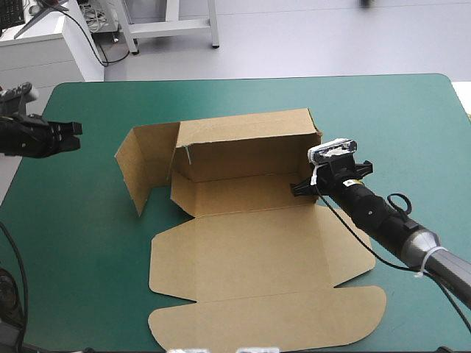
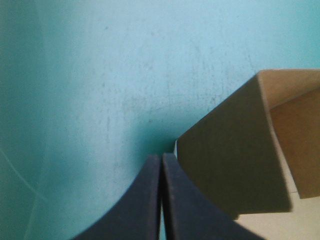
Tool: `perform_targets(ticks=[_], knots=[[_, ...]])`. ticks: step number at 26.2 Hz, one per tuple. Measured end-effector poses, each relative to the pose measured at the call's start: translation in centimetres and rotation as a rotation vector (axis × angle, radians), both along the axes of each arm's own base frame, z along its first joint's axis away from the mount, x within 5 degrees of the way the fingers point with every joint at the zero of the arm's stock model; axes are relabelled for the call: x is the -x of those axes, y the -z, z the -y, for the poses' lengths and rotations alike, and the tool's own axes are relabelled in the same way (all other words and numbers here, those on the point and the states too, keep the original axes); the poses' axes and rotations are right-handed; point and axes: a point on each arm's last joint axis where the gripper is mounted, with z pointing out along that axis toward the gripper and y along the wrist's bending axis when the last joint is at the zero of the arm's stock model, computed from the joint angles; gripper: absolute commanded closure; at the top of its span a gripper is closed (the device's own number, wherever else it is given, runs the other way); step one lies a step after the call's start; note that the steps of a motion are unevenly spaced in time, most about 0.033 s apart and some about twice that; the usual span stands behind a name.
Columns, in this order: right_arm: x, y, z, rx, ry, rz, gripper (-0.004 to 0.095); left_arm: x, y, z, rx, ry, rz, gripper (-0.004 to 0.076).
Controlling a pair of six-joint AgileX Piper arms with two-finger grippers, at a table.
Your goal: Fold the box
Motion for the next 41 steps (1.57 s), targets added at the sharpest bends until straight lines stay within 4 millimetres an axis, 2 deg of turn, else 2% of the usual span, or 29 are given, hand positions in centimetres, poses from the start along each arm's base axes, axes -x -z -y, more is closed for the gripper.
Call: perform_targets(ticks=[4, 9, 12, 17, 20, 25, 29, 31, 33, 34, 35, 37, 41], knots=[[0.0, 0.0, 0.0, -0.001, -0.003, -0.002, 0.0925, 0.6, 2.8, -1.9, 0.097, -0.123, -0.014, 0.0733], [0.0, -0.1, -0.3, -0.014, -0.028, -0.023, 0.0924, 1.6, 5.0, -3.5, 0.171, -0.239, -0.019, 0.0733], [-0.3, -0.9, -0.4, -0.075, -0.076, -0.078, 0.0919, 1.8, 6.1, -4.0, 0.197, -0.287, -0.025, 0.0733], [-1.6, -3.7, 0.6, -0.190, -0.109, -0.131, 0.0919, 2.3, 8.1, -3.8, 0.213, -0.317, -0.052, 0.0733], [-2.2, -6.1, 1.3, -0.232, -0.122, -0.164, 0.0919, 2.6, 9.4, -3.8, 0.213, -0.349, -0.065, 0.0733], [-2.3, -10.1, 1.7, -0.194, -0.105, -0.291, 0.0919, 3.1, 11.7, -3.9, 0.203, -0.408, -0.086, 0.0733], [-2.7, -11.8, 2.1, -0.128, -0.049, -0.434, 0.0919, 3.4, 12.7, -3.8, 0.209, -0.436, -0.092, 0.0733], [-3.0, -11.6, 2.2, -0.101, -0.036, -0.527, 0.0919, 3.4, 12.8, -3.8, 0.224, -0.448, -0.084, 0.0733], [-4.0, -9.1, 1.9, -0.065, -0.022, -0.737, 0.0919, 3.3, 12.7, -3.8, 0.237, -0.458, -0.074, 0.0733], [-4.3, -8.4, 1.8, -0.057, -0.021, -0.778, 0.0919, 3.3, 12.7, -3.8, 0.238, -0.460, -0.073, 0.0733], [-5.0, -6.6, 1.6, -0.041, -0.014, -0.864, 0.0919, 3.2, 12.7, -3.8, 0.247, -0.463, -0.070, 0.0733], [-6.1, -4.7, 1.4, -0.033, -0.002, -0.922, 0.0920, 3.2, 12.6, -3.7, 0.258, -0.468, -0.066, 0.0733], [-8.0, -2.8, 1.1, -0.050, 0.022, -0.920, 0.0920, 3.2, 12.6, -3.7, 0.260, -0.468, -0.065, 0.0733]])
